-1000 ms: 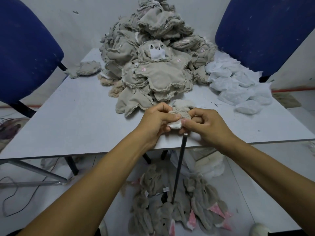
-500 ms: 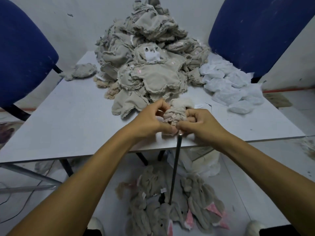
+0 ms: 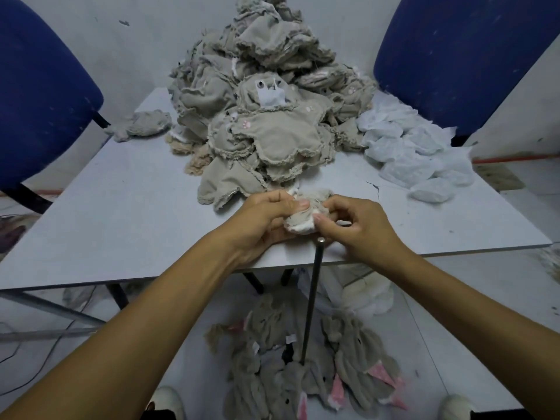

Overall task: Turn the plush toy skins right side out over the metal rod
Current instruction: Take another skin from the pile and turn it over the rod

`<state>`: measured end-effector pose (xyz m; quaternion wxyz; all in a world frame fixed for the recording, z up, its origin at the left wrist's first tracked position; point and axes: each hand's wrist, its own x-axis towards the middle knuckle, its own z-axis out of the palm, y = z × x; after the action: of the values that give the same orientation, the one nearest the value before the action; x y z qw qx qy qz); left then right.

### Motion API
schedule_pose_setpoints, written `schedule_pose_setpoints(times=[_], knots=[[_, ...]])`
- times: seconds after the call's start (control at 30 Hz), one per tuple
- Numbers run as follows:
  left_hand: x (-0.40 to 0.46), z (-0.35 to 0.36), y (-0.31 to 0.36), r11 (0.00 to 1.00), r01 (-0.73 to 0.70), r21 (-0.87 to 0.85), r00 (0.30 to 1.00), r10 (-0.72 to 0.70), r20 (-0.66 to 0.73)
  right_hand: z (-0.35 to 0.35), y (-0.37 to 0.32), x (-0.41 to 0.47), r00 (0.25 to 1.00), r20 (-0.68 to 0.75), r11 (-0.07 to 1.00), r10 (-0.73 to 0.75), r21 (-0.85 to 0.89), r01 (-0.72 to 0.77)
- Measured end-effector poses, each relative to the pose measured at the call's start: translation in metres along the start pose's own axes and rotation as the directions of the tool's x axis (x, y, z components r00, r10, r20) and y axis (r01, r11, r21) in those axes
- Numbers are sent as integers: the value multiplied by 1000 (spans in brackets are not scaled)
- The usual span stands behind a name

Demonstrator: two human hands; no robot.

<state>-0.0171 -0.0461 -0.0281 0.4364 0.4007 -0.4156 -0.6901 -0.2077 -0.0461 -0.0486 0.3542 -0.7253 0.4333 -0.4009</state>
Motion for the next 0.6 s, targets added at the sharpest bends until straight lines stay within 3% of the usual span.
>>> schedule_pose_setpoints(times=[0.13, 0.37, 0.5, 0.6], knots=[[0, 4, -2, 998, -47, 35, 996, 50, -75, 7, -1, 5, 996, -89, 991, 29, -128, -41], [-3, 14, -15, 972, -181, 152, 965, 205, -161, 12, 3, 13, 975, -191, 986, 110, -99, -131], [-4, 12, -13, 963, -174, 207, 968, 206, -146, 15, 1, 16, 963, -237, 981, 128, -110, -157], [-4, 8, -9, 971, -179, 160, 970, 201, -133, 16, -3, 18, 955, -211, 978, 207, 6, -211]])
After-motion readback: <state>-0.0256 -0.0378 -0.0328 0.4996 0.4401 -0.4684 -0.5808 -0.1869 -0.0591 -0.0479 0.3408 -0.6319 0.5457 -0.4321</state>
